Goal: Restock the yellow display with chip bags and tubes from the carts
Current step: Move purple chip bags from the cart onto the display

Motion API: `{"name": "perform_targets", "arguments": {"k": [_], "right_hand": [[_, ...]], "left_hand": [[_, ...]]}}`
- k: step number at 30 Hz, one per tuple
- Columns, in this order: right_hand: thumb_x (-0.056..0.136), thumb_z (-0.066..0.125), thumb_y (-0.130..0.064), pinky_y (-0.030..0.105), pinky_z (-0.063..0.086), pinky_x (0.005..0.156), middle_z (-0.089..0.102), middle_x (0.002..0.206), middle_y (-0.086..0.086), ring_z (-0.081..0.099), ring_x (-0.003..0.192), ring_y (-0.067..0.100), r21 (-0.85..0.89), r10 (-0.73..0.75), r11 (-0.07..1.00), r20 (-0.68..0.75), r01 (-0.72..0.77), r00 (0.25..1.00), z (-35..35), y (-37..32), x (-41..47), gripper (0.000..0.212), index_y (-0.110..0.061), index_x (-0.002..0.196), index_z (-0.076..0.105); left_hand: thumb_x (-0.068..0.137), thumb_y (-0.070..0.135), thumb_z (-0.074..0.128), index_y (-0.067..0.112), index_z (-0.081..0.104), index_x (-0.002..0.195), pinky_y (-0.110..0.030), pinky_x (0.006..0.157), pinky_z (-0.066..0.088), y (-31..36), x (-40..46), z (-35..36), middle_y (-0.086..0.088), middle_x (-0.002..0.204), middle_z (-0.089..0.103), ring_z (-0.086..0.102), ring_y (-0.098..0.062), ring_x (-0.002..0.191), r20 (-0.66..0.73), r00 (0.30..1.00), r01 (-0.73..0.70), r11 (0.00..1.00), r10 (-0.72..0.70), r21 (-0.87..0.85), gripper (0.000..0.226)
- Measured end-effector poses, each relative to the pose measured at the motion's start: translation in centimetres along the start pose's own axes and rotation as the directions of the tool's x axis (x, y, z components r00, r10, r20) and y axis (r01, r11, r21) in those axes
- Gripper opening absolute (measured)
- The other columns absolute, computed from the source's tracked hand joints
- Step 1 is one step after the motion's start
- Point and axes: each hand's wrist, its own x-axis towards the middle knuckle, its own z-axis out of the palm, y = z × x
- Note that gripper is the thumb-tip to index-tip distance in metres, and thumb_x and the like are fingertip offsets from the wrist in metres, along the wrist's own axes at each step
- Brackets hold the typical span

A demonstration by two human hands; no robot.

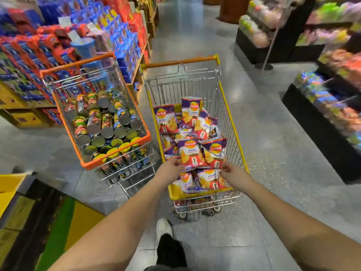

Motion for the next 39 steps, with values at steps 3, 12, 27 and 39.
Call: {"name": "perform_targets", "arguments": {"k": [3, 12, 27, 39], "right_hand": [[0.093, 0.056, -0.027, 0.031, 0.047, 0.069, 0.064, 0.096, 0.0, 0.061, 0.081, 0.019, -0.105, -0.001, 0.994, -0.014, -0.001, 1.0, -0.8, -0.3, 4.7, 0.022, -0.016, 0.112, 0.06], [0.096, 0.04, -0.021, 0.035, 0.04, 0.099, 0.055, 0.132, 0.009, 0.052, 0.119, 0.03, -0.479, 0.107, 0.873, 0.003, -0.092, 0.994, -1.5, -0.8, 19.9, 0.035, -0.014, 0.127, 0.055], [0.095, 0.049, -0.021, 0.049, 0.02, 0.115, 0.02, 0.158, 0.005, 0.021, 0.143, 0.03, -0.902, 0.341, 0.424, 0.07, -0.087, 0.937, 1.7, -0.2, 32.8, 0.072, -0.026, 0.155, 0.009], [0.095, 0.039, -0.016, 0.039, 0.029, 0.106, 0.054, 0.133, 0.001, 0.044, 0.126, 0.025, -0.888, 0.226, 0.458, 0.078, -0.035, 0.971, 2.9, 2.7, 25.6, 0.046, -0.029, 0.139, 0.042]], "left_hand": [[0.097, 0.032, 0.049, 0.02, 0.056, 0.096, -0.031, 0.06, 0.042, 0.4, 5.8, -0.9, -0.002, 0.083, 0.061, 0.054, -0.017, 0.068, 0.052, 0.999, -0.014, 0.996, 0.009, 0.085, 0.014], [0.095, 0.027, 0.051, 0.015, 0.056, 0.09, -0.035, 0.072, 0.048, 0.4, 24.6, -0.7, -0.009, 0.094, 0.063, 0.058, -0.022, 0.076, 0.259, 0.965, -0.103, 0.956, 0.03, 0.273, 0.014], [0.082, 0.057, 0.064, 0.012, 0.032, 0.145, -0.047, 0.097, 0.046, -1.7, 42.5, 3.3, -0.012, 0.133, 0.051, 0.052, -0.033, 0.12, 0.471, 0.881, -0.243, 0.816, -0.04, 0.525, 0.084], [0.079, 0.058, 0.068, 0.008, 0.064, 0.097, -0.033, 0.073, 0.045, -2.4, 36.0, 4.3, -0.008, 0.09, 0.061, 0.061, -0.025, 0.09, 0.595, 0.792, -0.273, 0.791, -0.139, 0.548, 0.054]]}}
